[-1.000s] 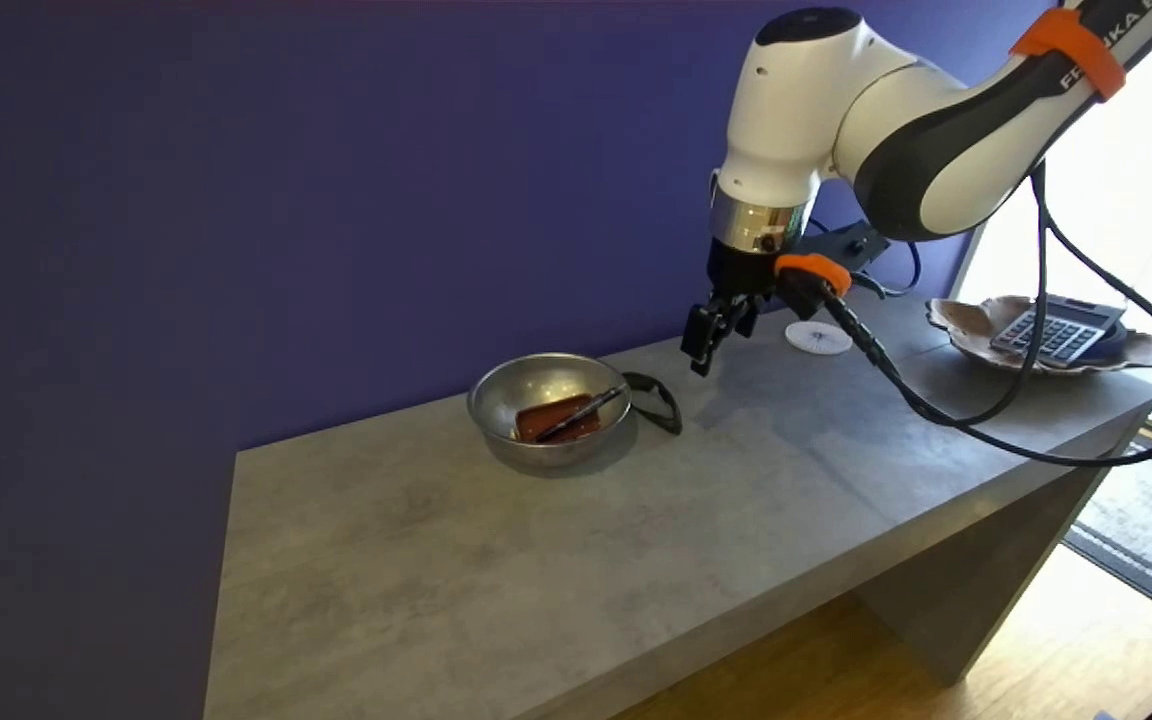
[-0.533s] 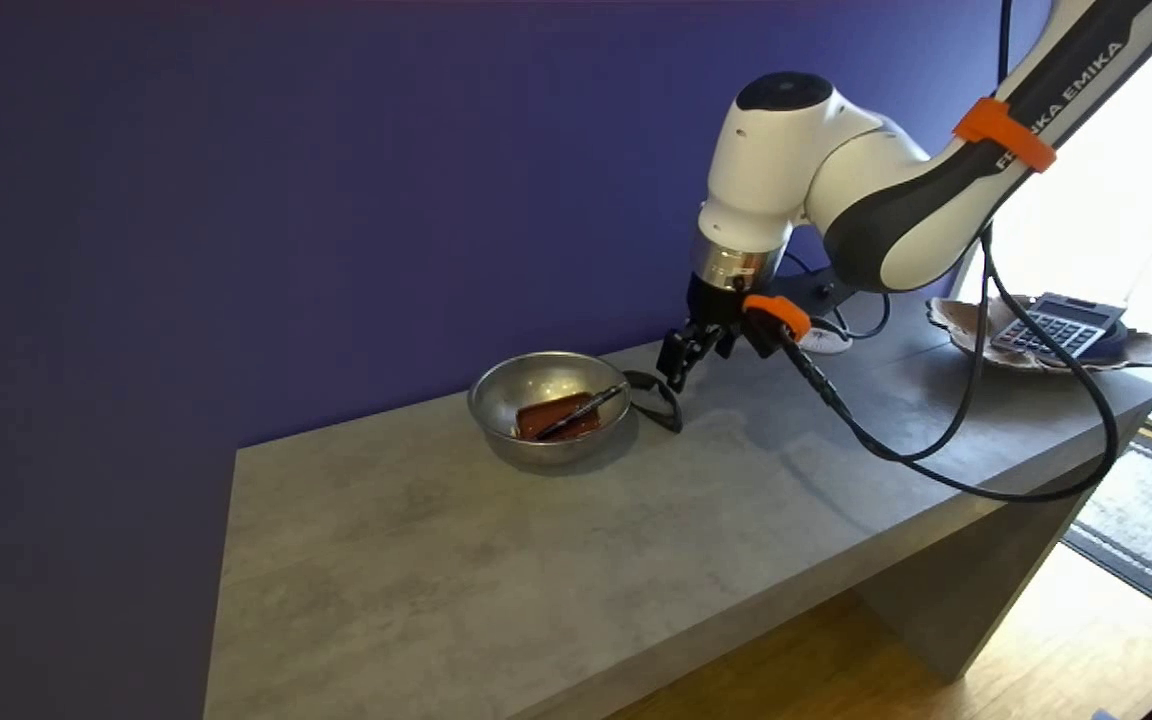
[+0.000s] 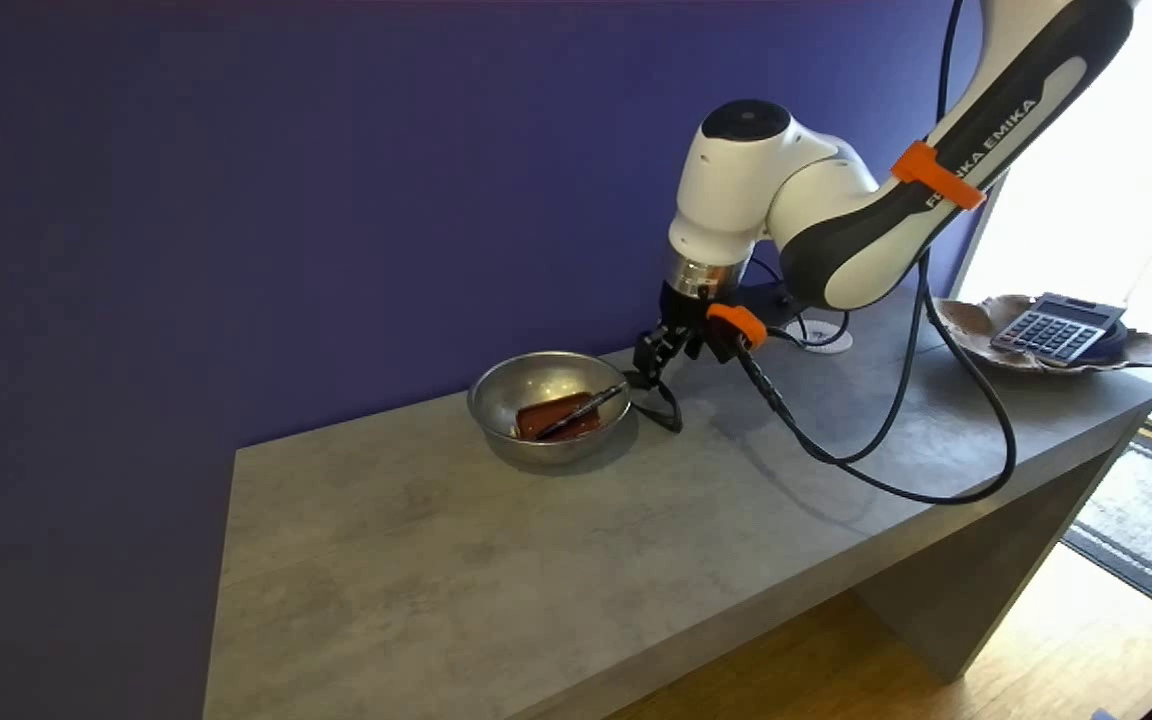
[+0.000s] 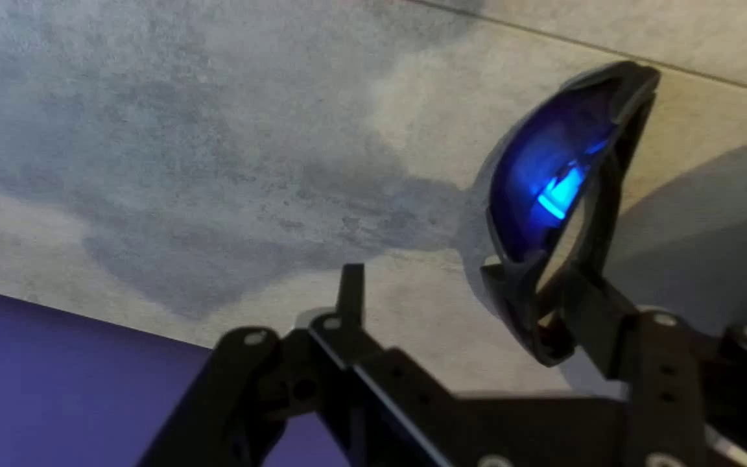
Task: Pick up the sun glasses and put them in the brown bowl
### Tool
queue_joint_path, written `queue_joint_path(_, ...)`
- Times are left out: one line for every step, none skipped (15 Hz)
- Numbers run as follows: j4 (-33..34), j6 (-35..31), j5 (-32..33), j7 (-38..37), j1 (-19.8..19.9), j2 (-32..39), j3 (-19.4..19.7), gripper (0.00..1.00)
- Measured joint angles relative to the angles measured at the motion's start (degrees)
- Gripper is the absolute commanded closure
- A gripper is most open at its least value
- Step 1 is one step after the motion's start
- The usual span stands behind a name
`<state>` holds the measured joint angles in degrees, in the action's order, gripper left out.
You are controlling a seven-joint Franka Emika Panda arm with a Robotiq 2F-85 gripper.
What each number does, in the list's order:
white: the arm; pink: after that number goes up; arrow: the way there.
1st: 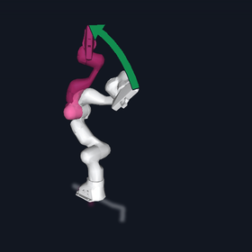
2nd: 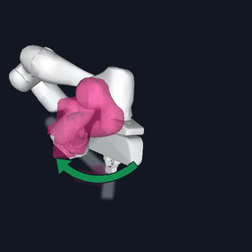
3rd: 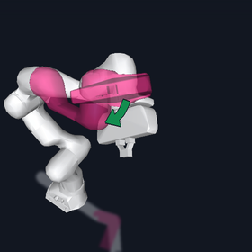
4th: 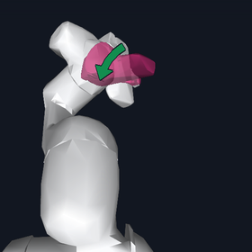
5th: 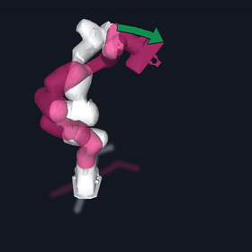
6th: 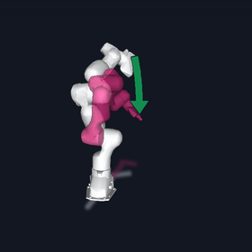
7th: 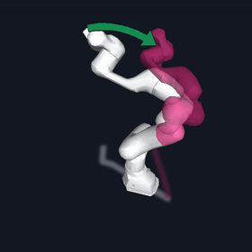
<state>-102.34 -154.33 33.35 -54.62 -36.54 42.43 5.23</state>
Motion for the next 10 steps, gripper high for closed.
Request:
queue_joint_path(0.88, 0.01, -0.16, 0.0, -0.02, 1.05, 0.3, 0.54)
queue_joint_path(1.69, 0.01, -0.4, 0.0, -0.03, 2.08, 0.47, 0.65)
queue_joint_path(2.43, 0.03, -0.66, 0.01, -0.07, 3.1, 0.53, 0.73)
queue_joint_path(3.14, 0.05, -0.79, 0.01, -0.19, 4.02, 0.61, 0.8)
queue_joint_path(3.78, 0.07, -0.89, 0.01, -0.41, 4.78, 0.76, 0.86)
queue_joint_path(4.25, 0.07, -1.0, 0.01, -0.63, 5.32, 0.88, 0.93)
queue_joint_path(4.53, 0.07, -1.07, 0.01, -0.91, 5.56, 0.99, 0.95)
queue_joint_path(4.66, 0.07, -1.1, 0.01, -1.2, 5.56, 1.14, 0.99)
queue_joint_path(4.71, 0.05, -1.12, 0.01, -1.47, 5.39, 1.29, 0.95)
queue_joint_path(4.68, 0.05, -1.18, 0.02, -1.67, 5.01, 1.35, 0.93)
